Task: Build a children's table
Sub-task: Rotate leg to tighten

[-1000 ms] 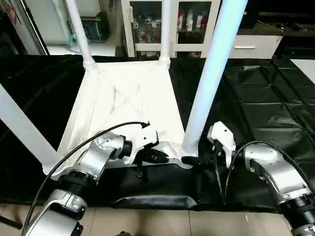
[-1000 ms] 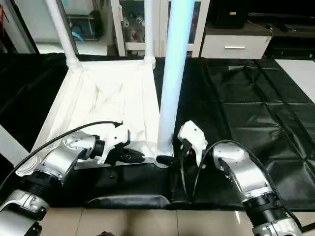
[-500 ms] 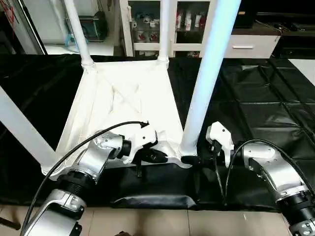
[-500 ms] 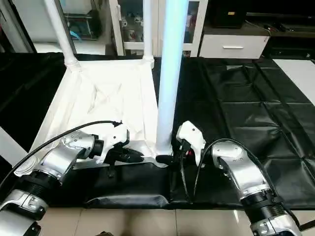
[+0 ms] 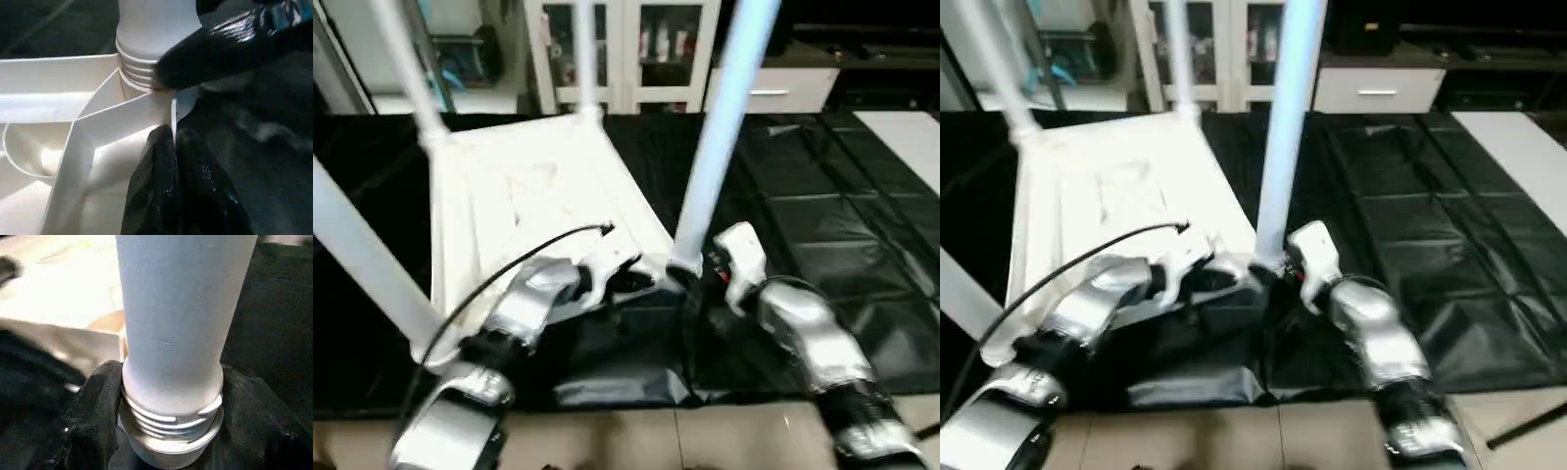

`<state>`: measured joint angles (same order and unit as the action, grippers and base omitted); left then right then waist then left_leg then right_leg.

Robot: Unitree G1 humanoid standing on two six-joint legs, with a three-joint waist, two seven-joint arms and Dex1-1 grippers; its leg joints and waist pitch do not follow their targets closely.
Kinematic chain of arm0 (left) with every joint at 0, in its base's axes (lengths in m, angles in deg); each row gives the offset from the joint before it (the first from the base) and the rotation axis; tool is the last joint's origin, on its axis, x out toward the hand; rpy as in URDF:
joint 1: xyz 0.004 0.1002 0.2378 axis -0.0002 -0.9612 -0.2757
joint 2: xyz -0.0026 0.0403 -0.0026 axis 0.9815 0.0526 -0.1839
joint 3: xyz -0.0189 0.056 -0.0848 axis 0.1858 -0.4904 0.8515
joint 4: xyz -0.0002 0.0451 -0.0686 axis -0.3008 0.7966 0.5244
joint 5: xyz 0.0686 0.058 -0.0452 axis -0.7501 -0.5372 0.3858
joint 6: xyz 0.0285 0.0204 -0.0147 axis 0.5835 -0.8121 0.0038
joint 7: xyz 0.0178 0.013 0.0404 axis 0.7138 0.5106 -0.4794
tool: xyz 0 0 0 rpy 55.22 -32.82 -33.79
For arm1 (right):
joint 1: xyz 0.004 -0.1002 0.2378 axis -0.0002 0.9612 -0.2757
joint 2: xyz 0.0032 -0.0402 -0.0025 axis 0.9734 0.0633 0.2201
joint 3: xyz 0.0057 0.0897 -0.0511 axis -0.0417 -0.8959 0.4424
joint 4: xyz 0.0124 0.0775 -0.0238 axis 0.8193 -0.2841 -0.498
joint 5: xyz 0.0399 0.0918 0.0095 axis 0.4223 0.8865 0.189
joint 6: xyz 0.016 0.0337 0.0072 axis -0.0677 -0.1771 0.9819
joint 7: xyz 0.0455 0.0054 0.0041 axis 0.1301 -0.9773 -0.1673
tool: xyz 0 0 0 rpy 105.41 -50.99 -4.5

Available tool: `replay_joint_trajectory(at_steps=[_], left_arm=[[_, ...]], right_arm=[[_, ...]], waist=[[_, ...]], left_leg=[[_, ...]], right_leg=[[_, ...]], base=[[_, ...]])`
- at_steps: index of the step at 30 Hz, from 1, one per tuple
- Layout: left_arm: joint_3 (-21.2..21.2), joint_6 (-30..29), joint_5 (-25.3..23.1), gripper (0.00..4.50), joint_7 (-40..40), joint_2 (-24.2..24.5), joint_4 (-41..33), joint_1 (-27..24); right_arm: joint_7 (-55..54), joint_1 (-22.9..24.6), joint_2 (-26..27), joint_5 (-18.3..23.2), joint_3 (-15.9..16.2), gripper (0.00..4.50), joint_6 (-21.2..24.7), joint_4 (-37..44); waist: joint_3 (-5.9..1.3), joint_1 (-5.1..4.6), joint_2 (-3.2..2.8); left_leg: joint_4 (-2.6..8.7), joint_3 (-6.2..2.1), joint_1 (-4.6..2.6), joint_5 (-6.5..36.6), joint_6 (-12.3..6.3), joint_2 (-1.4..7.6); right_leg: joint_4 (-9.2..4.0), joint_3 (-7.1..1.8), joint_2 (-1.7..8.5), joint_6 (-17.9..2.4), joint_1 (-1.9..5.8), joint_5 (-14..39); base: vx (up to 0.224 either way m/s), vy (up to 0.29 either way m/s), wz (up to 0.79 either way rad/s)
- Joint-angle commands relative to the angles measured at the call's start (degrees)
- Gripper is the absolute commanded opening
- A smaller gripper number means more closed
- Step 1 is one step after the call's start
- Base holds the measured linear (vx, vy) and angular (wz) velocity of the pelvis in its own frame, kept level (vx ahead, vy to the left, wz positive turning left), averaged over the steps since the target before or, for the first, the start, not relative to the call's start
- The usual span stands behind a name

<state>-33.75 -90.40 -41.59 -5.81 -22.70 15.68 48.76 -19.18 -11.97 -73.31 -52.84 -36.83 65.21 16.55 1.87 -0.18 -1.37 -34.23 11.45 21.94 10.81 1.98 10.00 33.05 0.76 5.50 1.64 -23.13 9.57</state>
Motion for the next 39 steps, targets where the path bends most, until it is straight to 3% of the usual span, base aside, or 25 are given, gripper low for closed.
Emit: replay_joint_trajectory(at_steps=[1,4,5,9,10,11,12,14,15,19,21,22,24,25,26,27,28,32,34,39], left_arm=[[0.0,-1.5,-0.4,0.0,-5.7,-2.7,4.9,-0.8],[1.0,-0.7,-1.7,0.0,-14.2,-5.4,8.2,1.8],[1.0,-0.2,-2.1,0.0,-15.7,-5.8,8.6,2.2],[1.2,2.0,-2.1,0.0,-16.3,-5.8,8.2,2.3],[1.2,2.2,-2.1,0.0,-16.0,-5.8,8.2,2.2],[1.2,2.6,-1.9,0.0,-15.3,-5.4,8.2,2.1],[1.2,3.2,-1.7,0.0,-14.7,-5.1,8.7,2.1],[0.9,4.2,-1.7,0.0,-13.3,-4.4,8.4,1.8],[0.7,4.7,-1.7,0.0,-12.7,-4.2,8.4,1.7],[-1.1,7.3,-0.5,0.0,-3.4,-0.6,4.4,-0.8],[-1.7,8.1,0.1,0.0,-0.2,0.6,2.9,-1.8],[-2.3,8.7,1.1,0.0,4.2,2.6,0.7,-3.3],[-3.1,8.9,2.1,0.0,9.5,5.2,-1.9,-5.0],[-3.4,9.1,2.3,0.0,11.3,6.5,-2.6,-5.6],[-3.3,8.8,2.7,0.0,12.9,7.6,-3.4,-6.0],[-3.3,8.8,2.7,0.0,12.9,7.6,-3.4,-6.0],[-3.0,7.3,4.3,0.0,16.8,9.4,-5.7,-7.1],[-3.5,5.2,6.2,0.0,21.6,10.8,-9.1,-7.6],[-4.2,4.4,7.3,0.0,24.1,11.7,-11.5,-8.3],[-4.9,1.6,8.8,0.0,26.8,12.5,-15.4,-9.3]], right_arm=[[-5.8,-2.1,2.2,-1.7,0.0,2.7,-0.3,-3.7],[-14.1,-6.5,7.0,-1.4,-2.2,2.69,-1.0,-10.2],[-16.1,-7.6,8.1,-1.1,-2.8,2.69,-1.3,-11.7],[-19.5,-10.5,10.5,-2.1,-3.0,2.69,-3.4,-15.0],[-19.4,-10.7,10.7,-2.2,-3.2,2.69,-3.6,-15.3],[-18.8,-10.8,11.0,-2.2,-3.3,2.69,-4.4,-15.5],[-18.5,-10.9,11.2,-2.6,-3.3,2.69,-5.6,-16.0],[-15.6,-10.3,11.2,-1.3,-3.7,2.69,-5.9,-14.7],[-14.9,-10.1,11.1,-1.1,-3.8,3.25,-6.3,-14.3],[-7.8,-6.5,8.1,0.2,-1.9,3.6,-5.9,-6.7],[-5.7,-5.2,6.8,0.9,-1.5,3.81,-4.8,-4.3],[-2.0,-3.1,4.5,2.0,-0.9,3.86,-2.6,-0.4],[5.8,0.1,0.5,3.7,0.8,4.04,2.0,5.7],[10.5,1.9,-2.3,4.1,2.7,4.16,3.7,9.0],[15.3,3.7,-5.7,4.5,4.7,4.16,5.7,12.4],[15.3,3.7,-5.7,4.5,4.7,4.3,5.7,12.4],[24.4,7.5,-13.2,4.6,8.1,4.38,7.7,18.4],[30.0,8.6,-17.7,5.8,8.8,4.38,8.9,20.7],[32.4,8.8,-19.2,6.7,9.2,4.38,10.2,21.8],[31.6,7.3,-18.6,6.2,8.5,4.38,9.5,20.6]], waist=[[-2.56,-0.37,1.04],[-2.66,-0.77,0.98],[-2.76,-0.78,1.23],[-2.89,-0.79,1.12],[-2.94,-0.66,1.14],[-2.94,-0.61,1.64],[-2.97,-0.47,1.17],[-2.97,-0.41,1.2],[-3.03,-0.31,0.58],[-3.0,0.0,1.08],[-3.04,0.14,1.02],[-3.01,0.59,1.17],[-2.82,1.24,0.87],[-2.97,1.77,0.52],[-3.07,1.94,0.58],[-2.96,2.17,0.56],[-2.88,2.66,0.61],[-2.69,3.07,0.8],[-2.68,2.77,1.06],[-2.92,2.55,1.17]], left_leg=[[5.29,-1.79,-1.26,24.1,1.04,2.28],[5.38,-1.97,-1.07,24.3,0.9,2.26],[5.38,-1.98,-0.97,24.0,0.73,2.28],[5.36,-1.78,-0.54,21.5,-0.38,2.31],[5.25,-1.59,-0.7,20.8,-0.79,2.35],[5.19,-1.48,-0.68,20.4,-1.16,2.35],[5.13,-1.45,-0.63,19.7,-1.58,2.33],[5.12,-1.39,-0.57,18.7,-2.17,2.33],[5.07,-1.43,-0.71,18.5,-2.15,2.36],[5.16,-1.3,-0.55,17.4,-3.39,2.56],[5.13,-1.24,-0.66,16.9,-3.45,2.66],[5.09,-1.12,-0.84,16.0,-3.81,2.78],[5.27,-1.16,-1.08,15.5,-4.39,3.03],[5.19,-1.05,-1.47,15.1,-4.16,3.17],[5.11,-0.99,-1.5,14.5,-4.06,3.22],[5.18,-0.97,-1.46,14.2,-4.02,3.06],[5.28,-0.95,-1.45,14.8,-3.41,3.22],[5.39,-0.89,-1.3,16.9,-2.39,3.16],[5.44,-1.16,-1.04,17.7,-1.7,3.14],[4.95,-0.88,-1.12,12.9,-3.19,3.13]], right_leg=[[-5.06,-0.54,2.18,-9.3,0.49,27.5],[-4.99,-0.47,2.21,-9.8,0.65,26.0],[-4.97,-0.45,2.25,-9.9,0.77,25.3],[-4.55,-0.52,2.32,-11.0,1.16,20.7],[-4.43,-0.62,2.22,-11.4,1.07,18.9],[-4.4,-0.61,2.19,-11.7,1.11,18.3],[-4.28,-0.67,2.35,-12.1,1.18,17.6],[-4.24,-0.64,2.34,-12.3,1.32,16.9],[-4.1,-0.68,2.32,-12.5,1.29,16.3],[-3.84,-0.65,2.2,-13.4,1.67,13.5],[-3.79,-0.71,2.29,-13.5,1.59,13.6],[-3.73,-0.82,2.24,-13.5,1.46,13.2],[-3.56,-0.93,2.02,-13.4,1.54,12.2],[-3.48,-0.9,1.82,-13.4,1.49,10.6],[-3.21,-0.95,1.84,-13.6,1.42,9.3],[-3.17,-0.92,1.69,-13.6,1.5,8.8],[-3.06,-0.93,1.88,-13.9,1.73,8.4],[-3.39,-1.02,2.31,-13.8,1.62,12.2],[-3.45,-1.03,2.55,-13.2,1.75,14.8],[-2.85,-1.01,2.24,-15.1,1.63,8.8]], base=[[0.0,0.0,0.0],[0.0,0.0,0.0],[0.0,0.0,0.0],[0.0,0.0,0.0],[0.0,0.0,0.0],[0.0,0.0,0.0],[0.0,0.0,0.0],[0.0,0.0,0.0],[0.0,0.0,0.0],[0.0,0.0,0.0],[0.0,0.0,0.0],[0.0,0.0,0.0],[0.0,0.0,0.0],[0.0,0.0,0.0],[0.0,0.0,0.0],[0.0,0.0,0.0],[0.0,0.0,0.0],[0.0,0.0,0.0],[0.0,0.0,0.0],[0.0,0.0,0.0]])
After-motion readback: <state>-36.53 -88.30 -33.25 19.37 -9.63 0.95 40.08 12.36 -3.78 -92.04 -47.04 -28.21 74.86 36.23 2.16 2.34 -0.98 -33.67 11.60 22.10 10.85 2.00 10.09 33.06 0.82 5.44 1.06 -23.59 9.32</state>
